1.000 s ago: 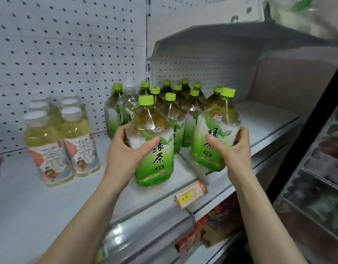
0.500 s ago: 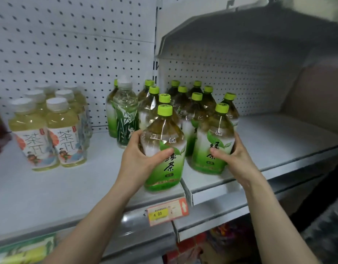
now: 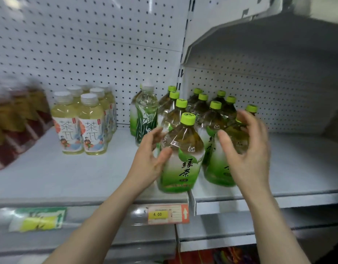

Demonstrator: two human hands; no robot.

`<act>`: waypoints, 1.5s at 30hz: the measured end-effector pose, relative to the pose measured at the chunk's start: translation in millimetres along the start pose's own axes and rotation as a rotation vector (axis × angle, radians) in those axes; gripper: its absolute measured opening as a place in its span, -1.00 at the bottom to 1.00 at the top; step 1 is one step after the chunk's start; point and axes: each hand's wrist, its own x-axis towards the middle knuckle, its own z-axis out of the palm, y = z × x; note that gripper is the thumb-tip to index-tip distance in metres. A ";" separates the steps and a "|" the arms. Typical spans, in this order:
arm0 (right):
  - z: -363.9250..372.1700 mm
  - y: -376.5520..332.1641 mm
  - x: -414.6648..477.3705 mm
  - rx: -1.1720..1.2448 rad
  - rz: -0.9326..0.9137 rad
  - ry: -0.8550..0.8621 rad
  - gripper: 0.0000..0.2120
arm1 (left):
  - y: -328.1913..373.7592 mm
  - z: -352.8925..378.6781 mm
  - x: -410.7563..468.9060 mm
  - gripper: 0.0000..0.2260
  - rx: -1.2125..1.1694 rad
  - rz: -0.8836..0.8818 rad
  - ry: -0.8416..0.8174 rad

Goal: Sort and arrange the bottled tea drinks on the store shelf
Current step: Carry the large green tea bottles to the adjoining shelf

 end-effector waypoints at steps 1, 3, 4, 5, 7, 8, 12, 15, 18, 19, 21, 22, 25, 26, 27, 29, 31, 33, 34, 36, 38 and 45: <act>9.8 -10.3 -0.1 0.023 -0.011 -0.033 -0.45 | -0.3 -10.1 8.9 -0.38 0.004 0.017 0.079; 29.1 -27.9 0.1 0.049 -0.003 -0.131 -0.43 | -1.3 -31.8 35.0 -0.53 0.048 0.020 0.253; 37.8 -34.2 0.2 0.042 0.010 -0.177 -0.42 | -2.4 -41.2 50.2 -0.55 0.102 0.014 0.309; 46.2 -38.7 0.6 0.027 0.038 -0.224 -0.40 | -3.7 -48.7 65.6 -0.53 0.171 0.003 0.326; 58.5 -44.7 -0.1 0.013 0.139 -0.320 -0.37 | -7.5 -55.8 94.2 -0.39 0.314 -0.023 0.270; 62.4 -46.2 -1.0 0.026 0.186 -0.346 -0.38 | -9.4 -56.0 106.8 -0.31 0.360 -0.038 0.219; 63.8 -53.4 -2.2 0.078 0.208 -0.298 -0.65 | -19.5 -50.0 145.6 -0.27 0.396 -0.103 0.047; 61.3 -60.4 0.5 0.086 0.220 -0.286 -0.80 | -23.6 -50.4 149.7 -0.29 0.397 -0.097 0.033; 59.2 -67.0 0.7 0.125 0.263 -0.255 -0.84 | -20.8 -62.6 129.8 -0.30 0.370 -0.028 0.000; 59.1 -69.6 0.1 0.145 0.275 -0.246 -0.86 | -18.8 -70.0 118.8 -0.30 0.356 -0.008 -0.018; 61.1 -76.2 -1.7 0.195 0.287 -0.255 -0.88 | -15.1 -89.4 93.9 -0.28 0.343 0.014 -0.034; 64.7 -80.1 -2.6 0.217 0.288 -0.270 -0.88 | -14.1 -100.1 81.6 -0.27 0.340 0.015 -0.031; 85.7 -98.2 -4.2 0.249 0.273 -0.312 -0.89 | -8.2 -132.9 49.6 -0.21 0.338 -0.015 0.004; 95.5 -105.1 -3.0 0.246 0.255 -0.313 -0.89 | -6.3 -143.1 42.5 -0.20 0.340 -0.020 0.025; 107.0 -110.4 -0.8 0.240 0.238 -0.313 -0.88 | -5.3 -152.4 37.0 -0.21 0.333 -0.025 0.046; 133.3 -115.3 5.8 0.194 0.221 -0.322 -0.80 | -4.9 -166.6 28.4 -0.28 0.300 -0.035 0.087; 161.1 -113.1 17.6 0.129 0.240 -0.329 -0.65 | -5.8 -173.8 22.9 -0.31 0.277 -0.053 0.119; 186.1 -109.6 32.7 0.093 0.265 -0.343 -0.53 | -6.2 -175.3 19.4 -0.26 0.290 -0.057 0.130; 196.4 -107.4 40.5 0.084 0.273 -0.352 -0.47 | -6.3 -174.8 18.2 -0.24 0.297 -0.052 0.128; 213.6 -100.3 56.4 0.103 0.287 -0.362 -0.41 | -6.1 -173.7 17.2 -0.22 0.304 -0.044 0.123; 226.0 -92.2 69.7 0.142 0.285 -0.356 -0.43 | -5.4 -172.6 16.0 -0.19 0.304 -0.053 0.114; 234.6 -91.8 78.8 0.078 0.235 -0.403 -0.33 | -8.6 -173.7 14.8 -0.22 0.310 -0.043 0.088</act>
